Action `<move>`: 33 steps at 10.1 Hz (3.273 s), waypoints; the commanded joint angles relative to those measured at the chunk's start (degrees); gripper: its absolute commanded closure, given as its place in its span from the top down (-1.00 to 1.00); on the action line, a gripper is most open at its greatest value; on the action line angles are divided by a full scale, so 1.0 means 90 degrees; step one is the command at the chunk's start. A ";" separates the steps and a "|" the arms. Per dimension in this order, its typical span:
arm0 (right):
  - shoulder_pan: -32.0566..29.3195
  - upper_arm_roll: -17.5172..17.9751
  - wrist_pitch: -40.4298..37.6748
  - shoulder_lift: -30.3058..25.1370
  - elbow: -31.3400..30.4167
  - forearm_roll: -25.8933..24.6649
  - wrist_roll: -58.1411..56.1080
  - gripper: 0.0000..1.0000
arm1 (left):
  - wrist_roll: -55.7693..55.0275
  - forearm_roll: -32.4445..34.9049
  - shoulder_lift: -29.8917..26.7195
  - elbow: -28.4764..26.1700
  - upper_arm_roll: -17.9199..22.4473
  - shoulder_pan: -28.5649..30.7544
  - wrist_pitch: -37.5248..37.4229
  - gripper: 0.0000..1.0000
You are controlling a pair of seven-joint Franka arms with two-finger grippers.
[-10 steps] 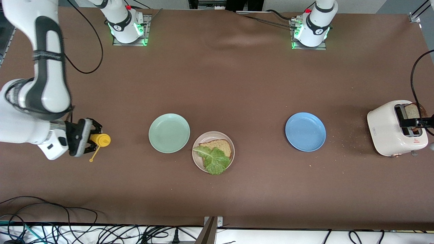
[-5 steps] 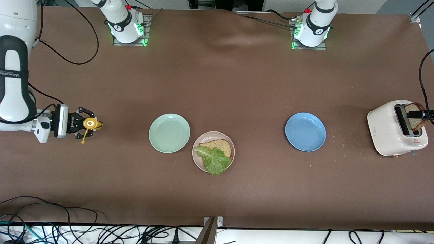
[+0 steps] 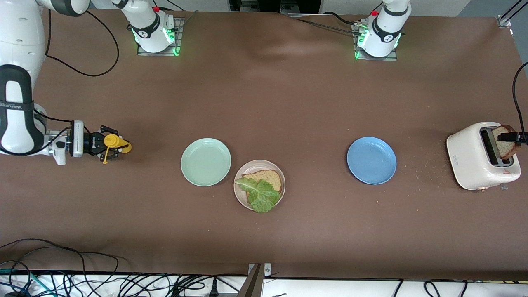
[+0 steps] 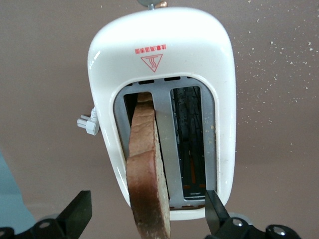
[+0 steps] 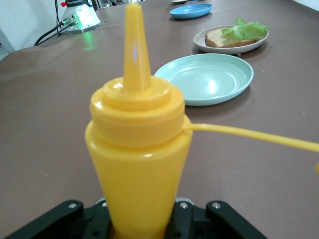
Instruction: Make sandwich on beige plate with both arms
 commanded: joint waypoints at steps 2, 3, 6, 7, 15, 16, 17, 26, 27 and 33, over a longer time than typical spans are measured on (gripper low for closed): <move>-0.0208 0.0096 -0.0172 0.0160 0.0025 0.0306 -0.0437 -1.00 | 0.0075 0.0196 -0.0253 -0.0304 -0.0106 0.0103 0.0213 -0.99; -0.0218 0.0106 -0.0163 0.0247 0.0025 0.0346 -0.0544 -1.00 | 0.0084 0.0206 -0.0253 -0.0275 -0.0116 0.0074 0.0165 -1.00; -0.0218 0.0096 -0.0182 0.0394 0.0054 0.0531 -0.0740 -1.00 | 0.0075 0.0206 -0.0253 -0.0051 -0.0135 -0.0024 -0.0108 -1.00; -0.0218 0.0106 -0.0182 0.0394 0.0054 0.0541 -0.0740 -1.00 | 0.0075 0.0206 -0.0253 -0.0021 -0.0145 -0.0024 -0.0119 -1.00; -0.0209 0.0106 -0.0182 0.0560 0.0093 0.0698 -0.0906 -0.65 | 0.0035 0.0179 0.0157 0.1950 -0.0125 -0.1174 -0.1934 -1.00; -0.0209 0.0106 -0.0192 0.0560 0.0122 0.0698 -0.0838 -0.44 | -0.0003 -0.0413 0.0206 0.2049 -0.0125 -0.1196 -0.2032 -1.00; -0.0209 0.0106 -0.0202 0.0551 0.0123 0.0698 -0.0789 0.46 | -0.0062 -0.1444 0.0245 0.2040 -0.0096 -0.1147 -0.2120 -1.00; -0.0929 -0.0011 -0.1148 0.0482 0.1663 -0.0588 0.1258 1.00 | -0.1290 -0.7715 0.1659 0.1903 -0.0125 -0.2630 -0.1936 -1.00; -0.1057 -0.0011 -0.1362 0.0482 0.1965 -0.0862 0.1726 1.00 | -0.1467 -0.8671 0.1826 0.1903 -0.0125 -0.2757 -0.1936 -1.00; -0.0835 -0.0236 -0.2789 -0.0218 0.4105 -0.1265 0.7462 1.00 | -0.1303 -1.0282 0.2510 0.1708 -0.0125 -0.4318 0.0287 -1.00</move>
